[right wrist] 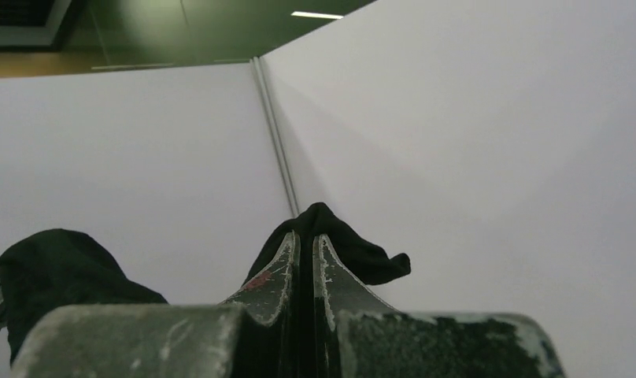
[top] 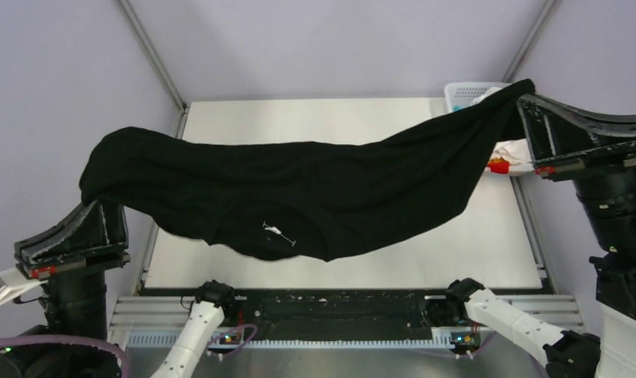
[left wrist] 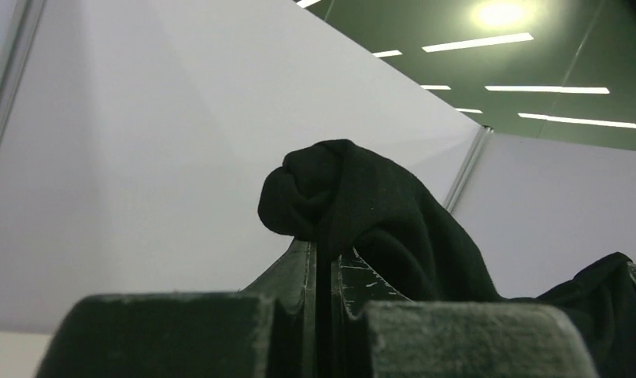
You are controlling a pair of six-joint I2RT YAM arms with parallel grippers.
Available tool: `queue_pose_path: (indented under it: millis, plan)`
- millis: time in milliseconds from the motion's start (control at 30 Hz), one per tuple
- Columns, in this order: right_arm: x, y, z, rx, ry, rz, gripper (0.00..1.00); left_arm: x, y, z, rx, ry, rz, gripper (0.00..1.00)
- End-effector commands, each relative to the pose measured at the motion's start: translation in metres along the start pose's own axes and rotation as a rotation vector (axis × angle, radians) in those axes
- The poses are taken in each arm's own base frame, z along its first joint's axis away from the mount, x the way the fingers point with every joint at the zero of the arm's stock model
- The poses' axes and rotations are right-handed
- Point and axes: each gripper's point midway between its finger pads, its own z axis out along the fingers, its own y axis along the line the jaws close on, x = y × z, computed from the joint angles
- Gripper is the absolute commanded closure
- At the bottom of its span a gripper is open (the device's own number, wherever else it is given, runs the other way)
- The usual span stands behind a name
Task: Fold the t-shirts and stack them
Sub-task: Flatten out the tshirt
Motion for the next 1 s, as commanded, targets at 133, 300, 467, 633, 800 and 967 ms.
queue_pose_path:
  millis: [133, 300, 467, 633, 800, 967]
  plan:
    - [0.056, -0.061, 0.053, 0.251, 0.143, -0.105, 1.0, 0.065, 0.037, 0.088, -0.107, 0.13, 0.047, 1.0]
    - [0.125, -0.124, 0.104, 0.439, 0.251, -0.262, 1.0, 0.156, 0.11, 0.162, -0.323, 0.289, 0.139, 1.0]
    - [0.142, -0.164, 0.158, 0.353, 0.259, -0.173, 1.0, 0.195, 0.135, 0.234, -0.323, 0.375, 0.234, 1.0]
    - [0.115, -0.164, 0.17, 0.321, 0.203, -0.187, 1.0, 0.169, 0.14, 0.255, -0.28, 0.339, 0.192, 1.0]
    - [0.119, -0.162, 0.132, 0.367, 0.267, -0.214, 1.0, 0.164, 0.148, 0.233, -0.252, 0.357, 0.187, 1.0]
    - [0.203, -0.197, 0.054, 0.521, 0.504, -0.199, 1.0, 0.235, 0.182, 0.168, -0.293, 0.519, 0.158, 1.0]
